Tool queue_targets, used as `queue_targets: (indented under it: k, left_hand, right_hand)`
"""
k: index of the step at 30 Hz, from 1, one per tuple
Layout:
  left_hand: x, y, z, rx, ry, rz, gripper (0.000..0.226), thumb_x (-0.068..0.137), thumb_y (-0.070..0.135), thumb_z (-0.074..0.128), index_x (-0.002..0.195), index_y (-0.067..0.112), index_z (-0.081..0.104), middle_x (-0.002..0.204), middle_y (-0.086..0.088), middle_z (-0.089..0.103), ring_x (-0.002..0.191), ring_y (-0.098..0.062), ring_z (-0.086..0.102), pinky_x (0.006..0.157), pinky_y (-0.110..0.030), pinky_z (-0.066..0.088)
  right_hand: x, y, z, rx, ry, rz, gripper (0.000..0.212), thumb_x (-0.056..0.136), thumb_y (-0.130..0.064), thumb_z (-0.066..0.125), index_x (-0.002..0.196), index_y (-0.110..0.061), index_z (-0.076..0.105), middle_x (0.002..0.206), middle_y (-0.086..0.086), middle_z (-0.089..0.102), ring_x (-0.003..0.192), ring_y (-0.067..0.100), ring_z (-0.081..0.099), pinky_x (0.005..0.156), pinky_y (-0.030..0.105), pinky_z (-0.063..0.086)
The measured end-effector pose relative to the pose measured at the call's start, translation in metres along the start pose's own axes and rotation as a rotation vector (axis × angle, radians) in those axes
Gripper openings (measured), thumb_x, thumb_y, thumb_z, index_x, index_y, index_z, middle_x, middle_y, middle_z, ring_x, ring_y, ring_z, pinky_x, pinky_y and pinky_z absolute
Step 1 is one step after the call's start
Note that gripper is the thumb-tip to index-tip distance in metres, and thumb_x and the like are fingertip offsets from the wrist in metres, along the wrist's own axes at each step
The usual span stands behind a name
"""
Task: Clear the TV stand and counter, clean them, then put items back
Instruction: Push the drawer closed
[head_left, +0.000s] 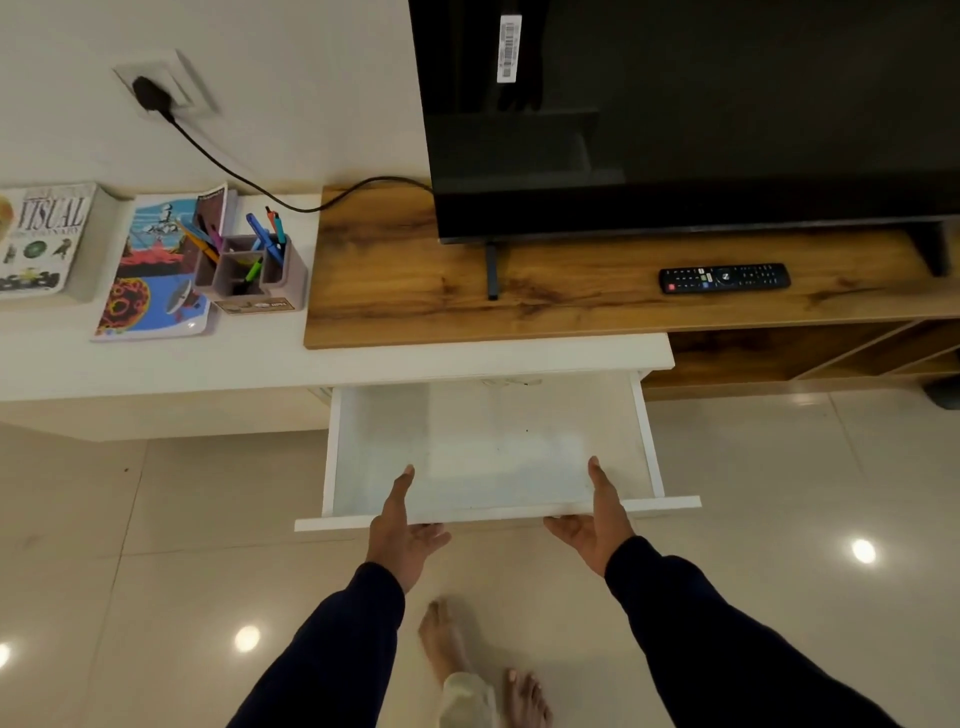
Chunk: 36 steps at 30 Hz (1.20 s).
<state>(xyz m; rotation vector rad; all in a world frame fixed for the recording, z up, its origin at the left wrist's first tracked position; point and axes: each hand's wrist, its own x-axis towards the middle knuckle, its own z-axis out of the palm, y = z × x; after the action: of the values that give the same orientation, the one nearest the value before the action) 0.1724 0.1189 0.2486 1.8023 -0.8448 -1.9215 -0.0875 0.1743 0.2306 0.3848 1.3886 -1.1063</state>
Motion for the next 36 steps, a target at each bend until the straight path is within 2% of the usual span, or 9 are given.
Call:
queue_targets:
  k: [2, 7, 11, 14, 17, 20, 24, 33, 36]
  left_hand:
    - [0.011, 0.015, 0.005, -0.162, 0.022, -0.049, 0.046, 0.095, 0.017, 0.069, 0.134, 0.030, 0.048, 0.130, -0.019, 0.055, 0.107, -0.036, 0.065, 0.090, -0.047, 0.059]
    - [0.035, 0.045, 0.001, -0.222, -0.038, -0.123, 0.044, 0.099, 0.018, 0.061, 0.111, 0.059, 0.056, 0.143, -0.026, 0.036, 0.117, -0.040, 0.059, 0.093, -0.048, 0.056]
    - [0.056, 0.071, -0.001, -0.326, -0.027, -0.195, 0.038, 0.100, 0.034, 0.060, 0.135, 0.042, 0.050, 0.131, -0.030, 0.044, 0.119, -0.041, 0.057, 0.095, -0.050, 0.054]
    - [0.071, 0.089, 0.001, -0.359, 0.025, -0.254, 0.047, 0.093, 0.047, 0.065, 0.134, 0.034, 0.046, 0.124, -0.024, 0.048, 0.119, -0.039, 0.057, 0.094, -0.051, 0.054]
    - [0.090, 0.102, 0.003, -0.289, 0.030, -0.257, 0.048, 0.096, 0.045, 0.061, 0.139, 0.030, 0.046, 0.117, -0.017, 0.052, 0.116, -0.036, 0.060, 0.091, -0.049, 0.056]
    - [0.105, 0.114, 0.007, -0.236, 0.063, -0.261, 0.045, 0.097, 0.043, 0.061, 0.135, 0.023, 0.049, 0.120, -0.021, 0.056, 0.114, -0.033, 0.062, 0.080, -0.045, 0.059]
    - [0.120, 0.129, 0.013, -0.257, 0.114, -0.262, 0.043, 0.095, 0.048, 0.061, 0.132, 0.026, 0.053, 0.119, -0.020, 0.058, 0.113, -0.032, 0.062, 0.090, -0.048, 0.056]
    - [0.146, 0.157, 0.024, -0.374, 0.307, -0.254, 0.041, 0.090, 0.038, 0.071, 0.110, 0.010, 0.049, 0.117, -0.021, 0.061, 0.099, -0.030, 0.070, 0.084, -0.045, 0.060]
    - [0.151, 0.160, 0.028, -0.408, 0.354, -0.249, 0.039, 0.086, 0.034, 0.077, 0.102, 0.009, 0.051, 0.116, -0.022, 0.063, 0.100, -0.030, 0.070, 0.089, -0.045, 0.059]
  right_hand:
    - [0.008, -0.012, 0.007, -0.023, 0.004, 0.001, 0.057, 0.089, -0.060, 0.068, 0.124, -0.014, 0.063, 0.112, 0.016, 0.073, 0.094, 0.033, 0.067, 0.104, 0.055, 0.052]
    - [0.027, -0.031, 0.026, -0.033, 0.042, -0.003, 0.065, 0.087, -0.058, 0.072, 0.133, -0.014, 0.059, 0.121, 0.017, 0.071, 0.101, 0.033, 0.062, 0.100, 0.054, 0.055]
    - [0.043, -0.049, 0.046, -0.013, 0.088, -0.027, 0.055, 0.093, -0.051, 0.068, 0.131, -0.013, 0.058, 0.109, 0.014, 0.068, 0.101, 0.033, 0.059, 0.099, 0.052, 0.055]
    - [0.051, -0.061, 0.062, 0.008, 0.118, -0.026, 0.054, 0.095, -0.052, 0.064, 0.133, -0.014, 0.054, 0.107, 0.015, 0.062, 0.101, 0.034, 0.055, 0.094, 0.051, 0.056]
    - [0.062, -0.073, 0.077, 0.029, 0.181, -0.036, 0.062, 0.100, -0.058, 0.051, 0.144, -0.014, 0.044, 0.125, 0.023, 0.056, 0.102, 0.038, 0.058, 0.091, 0.054, 0.058]
    - [0.072, -0.087, 0.085, 0.011, 0.220, -0.039, 0.069, 0.102, -0.060, 0.042, 0.154, -0.015, 0.033, 0.125, 0.029, 0.053, 0.082, 0.034, 0.063, 0.097, 0.056, 0.055]
    - [0.077, -0.101, 0.096, -0.038, 0.220, -0.056, 0.073, 0.102, -0.060, 0.039, 0.158, -0.016, 0.026, 0.127, 0.030, 0.053, 0.070, 0.032, 0.063, 0.101, 0.055, 0.054]
    - [0.093, -0.126, 0.121, 0.003, 0.180, -0.073, 0.072, 0.102, -0.061, 0.040, 0.159, -0.019, 0.026, 0.136, 0.029, 0.051, 0.086, 0.036, 0.071, 0.096, 0.047, 0.058]
    - [0.093, -0.130, 0.129, 0.025, 0.183, -0.069, 0.062, 0.104, -0.053, 0.043, 0.155, -0.019, 0.032, 0.133, 0.027, 0.053, 0.106, 0.039, 0.069, 0.082, 0.042, 0.061]
